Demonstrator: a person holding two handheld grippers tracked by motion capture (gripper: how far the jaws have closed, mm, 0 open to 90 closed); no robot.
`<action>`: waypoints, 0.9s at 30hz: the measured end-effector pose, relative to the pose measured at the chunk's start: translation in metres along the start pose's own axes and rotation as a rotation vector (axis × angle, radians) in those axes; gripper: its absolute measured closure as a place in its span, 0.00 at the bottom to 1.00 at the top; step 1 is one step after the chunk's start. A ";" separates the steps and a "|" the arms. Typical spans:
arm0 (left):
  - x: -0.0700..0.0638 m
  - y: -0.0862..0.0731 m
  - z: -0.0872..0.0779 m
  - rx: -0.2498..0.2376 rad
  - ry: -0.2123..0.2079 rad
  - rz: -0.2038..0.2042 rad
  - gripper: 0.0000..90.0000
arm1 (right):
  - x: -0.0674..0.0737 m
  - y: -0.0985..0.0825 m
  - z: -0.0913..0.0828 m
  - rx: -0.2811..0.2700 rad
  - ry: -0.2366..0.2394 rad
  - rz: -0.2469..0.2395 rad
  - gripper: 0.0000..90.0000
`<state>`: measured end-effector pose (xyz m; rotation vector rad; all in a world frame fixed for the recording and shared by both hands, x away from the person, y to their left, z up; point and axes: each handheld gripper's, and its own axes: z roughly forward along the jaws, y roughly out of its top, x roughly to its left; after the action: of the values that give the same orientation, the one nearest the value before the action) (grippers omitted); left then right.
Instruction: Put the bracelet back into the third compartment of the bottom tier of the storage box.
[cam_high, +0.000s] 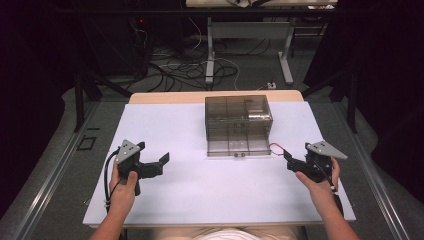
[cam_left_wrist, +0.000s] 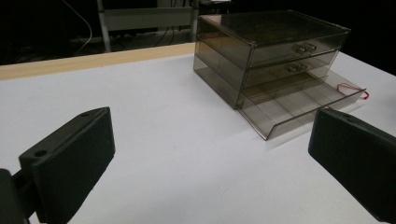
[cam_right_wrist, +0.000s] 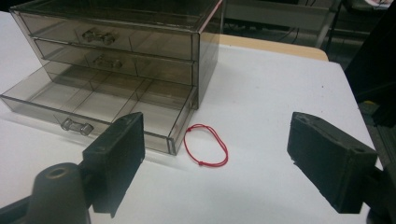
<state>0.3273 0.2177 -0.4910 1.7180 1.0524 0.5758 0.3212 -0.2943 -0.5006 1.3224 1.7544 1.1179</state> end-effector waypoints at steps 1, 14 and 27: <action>0.000 0.000 0.001 0.002 0.007 0.003 0.01 | 0.000 0.000 0.000 0.015 0.004 0.013 0.25; -0.002 -0.002 0.001 -0.006 0.036 0.016 0.01 | -0.012 0.012 0.010 0.087 0.032 0.026 0.38; 0.001 -0.003 -0.005 -0.016 0.062 -0.001 0.01 | -0.018 0.030 0.029 0.187 0.071 0.008 0.44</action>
<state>0.3227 0.2210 -0.4920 1.6948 1.0896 0.6384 0.3640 -0.3011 -0.4849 1.4157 1.9472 1.0365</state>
